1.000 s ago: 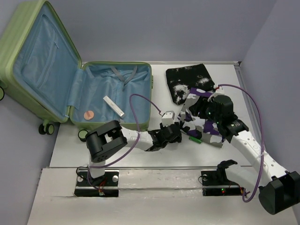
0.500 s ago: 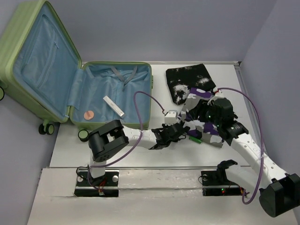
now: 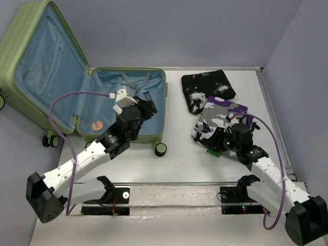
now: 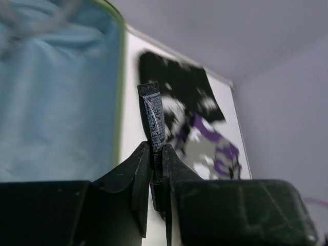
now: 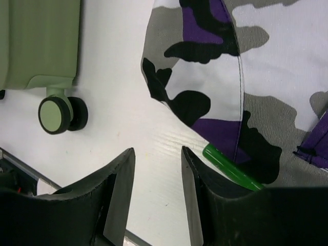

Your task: Pack the luggage

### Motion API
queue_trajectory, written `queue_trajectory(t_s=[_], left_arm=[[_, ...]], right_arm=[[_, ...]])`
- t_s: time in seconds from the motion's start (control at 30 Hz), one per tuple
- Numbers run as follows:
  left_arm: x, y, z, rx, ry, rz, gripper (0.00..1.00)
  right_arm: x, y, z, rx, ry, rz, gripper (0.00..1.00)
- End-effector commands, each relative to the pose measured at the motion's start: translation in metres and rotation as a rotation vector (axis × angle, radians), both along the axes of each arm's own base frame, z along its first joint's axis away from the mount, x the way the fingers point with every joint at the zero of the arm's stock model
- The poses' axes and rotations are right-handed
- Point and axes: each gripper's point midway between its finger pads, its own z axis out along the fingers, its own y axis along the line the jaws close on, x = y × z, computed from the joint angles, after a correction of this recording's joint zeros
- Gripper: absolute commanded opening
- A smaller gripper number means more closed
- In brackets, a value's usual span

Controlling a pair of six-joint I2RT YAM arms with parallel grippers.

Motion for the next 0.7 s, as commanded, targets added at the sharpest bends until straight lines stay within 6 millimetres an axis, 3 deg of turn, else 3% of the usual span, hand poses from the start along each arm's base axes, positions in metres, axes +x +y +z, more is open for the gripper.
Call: queue_trajectory(t_s=[0.0,0.03,0.1,0.2,0.23,0.4,0.53,0.67], left_arm=[[0.039,0.092,-0.023,0.053,0.012,0.284,0.23],[0.045,0.104,-0.023,0.05,0.011,0.319,0.26],[0.062,0.128,-0.027,0.042,0.034,0.365,0.5],[0.072,0.136,-0.032,0.031,0.061,0.354,0.84],[0.071,0.134,-0.03,0.028,0.058,0.343,0.88],[0.053,0.114,-0.002,-0.003,-0.002,0.179,0.93],[0.013,0.091,0.032,-0.022,-0.072,-0.045,0.93],[-0.021,0.094,0.058,0.052,-0.126,-0.142,0.93]], right_arm=[[-0.004,0.002,-0.002,0.029,0.016,0.002,0.49],[-0.004,-0.001,-0.004,0.009,0.021,-0.009,0.5],[-0.004,-0.005,-0.005,-0.012,0.042,-0.027,0.5],[-0.001,-0.013,-0.013,-0.058,0.099,-0.078,0.5],[-0.001,-0.014,-0.015,-0.061,0.109,-0.084,0.51],[0.0,-0.023,-0.023,-0.107,0.171,-0.138,0.49],[0.0,-0.031,-0.027,-0.157,0.21,-0.17,0.49],[-0.006,-0.031,-0.037,-0.181,0.28,-0.165,0.56]])
